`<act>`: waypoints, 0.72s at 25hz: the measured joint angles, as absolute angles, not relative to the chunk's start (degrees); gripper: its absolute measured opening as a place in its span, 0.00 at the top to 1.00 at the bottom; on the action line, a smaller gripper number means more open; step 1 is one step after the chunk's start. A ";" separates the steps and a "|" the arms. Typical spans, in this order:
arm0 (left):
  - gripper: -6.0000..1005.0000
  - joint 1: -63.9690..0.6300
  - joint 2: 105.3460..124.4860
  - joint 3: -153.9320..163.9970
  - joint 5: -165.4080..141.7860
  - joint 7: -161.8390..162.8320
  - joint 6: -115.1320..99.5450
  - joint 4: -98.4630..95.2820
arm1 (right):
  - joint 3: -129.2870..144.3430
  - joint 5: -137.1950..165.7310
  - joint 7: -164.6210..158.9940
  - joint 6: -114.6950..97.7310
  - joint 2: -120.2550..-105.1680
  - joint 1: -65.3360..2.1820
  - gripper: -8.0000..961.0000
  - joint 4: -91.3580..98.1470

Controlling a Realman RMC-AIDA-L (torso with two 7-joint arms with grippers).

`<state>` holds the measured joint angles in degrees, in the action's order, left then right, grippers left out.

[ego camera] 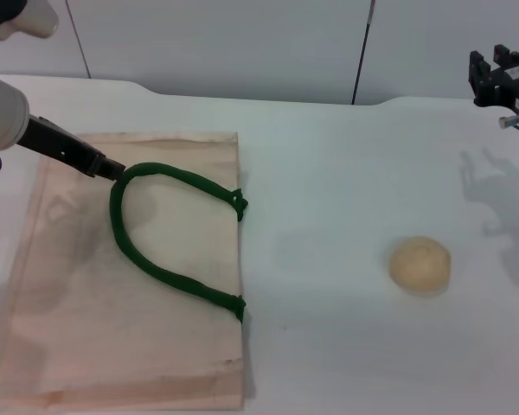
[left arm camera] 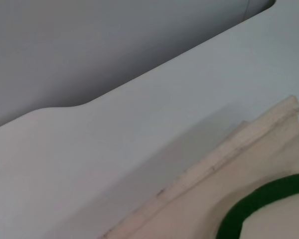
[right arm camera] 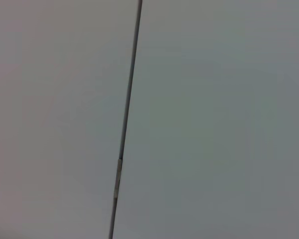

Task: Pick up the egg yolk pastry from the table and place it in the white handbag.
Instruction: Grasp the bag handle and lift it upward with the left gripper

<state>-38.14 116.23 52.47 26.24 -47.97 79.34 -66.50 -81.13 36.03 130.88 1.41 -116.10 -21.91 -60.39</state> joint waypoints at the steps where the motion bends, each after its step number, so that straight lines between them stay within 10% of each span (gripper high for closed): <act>1: 0.54 -38.31 116.23 52.47 26.24 -48.06 79.03 -65.96 | -81.12 36.03 130.87 1.40 -116.10 -21.91 0.67 -60.39; 18: 0.54 -41.73 116.16 53.00 25.97 -49.89 73.86 -56.95 | -80.93 36.03 130.87 1.40 -116.10 -21.66 0.67 -61.15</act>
<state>-41.73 116.16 53.00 25.97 -49.90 73.86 -56.95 -80.93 36.03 130.87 1.40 -116.10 -21.66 -61.15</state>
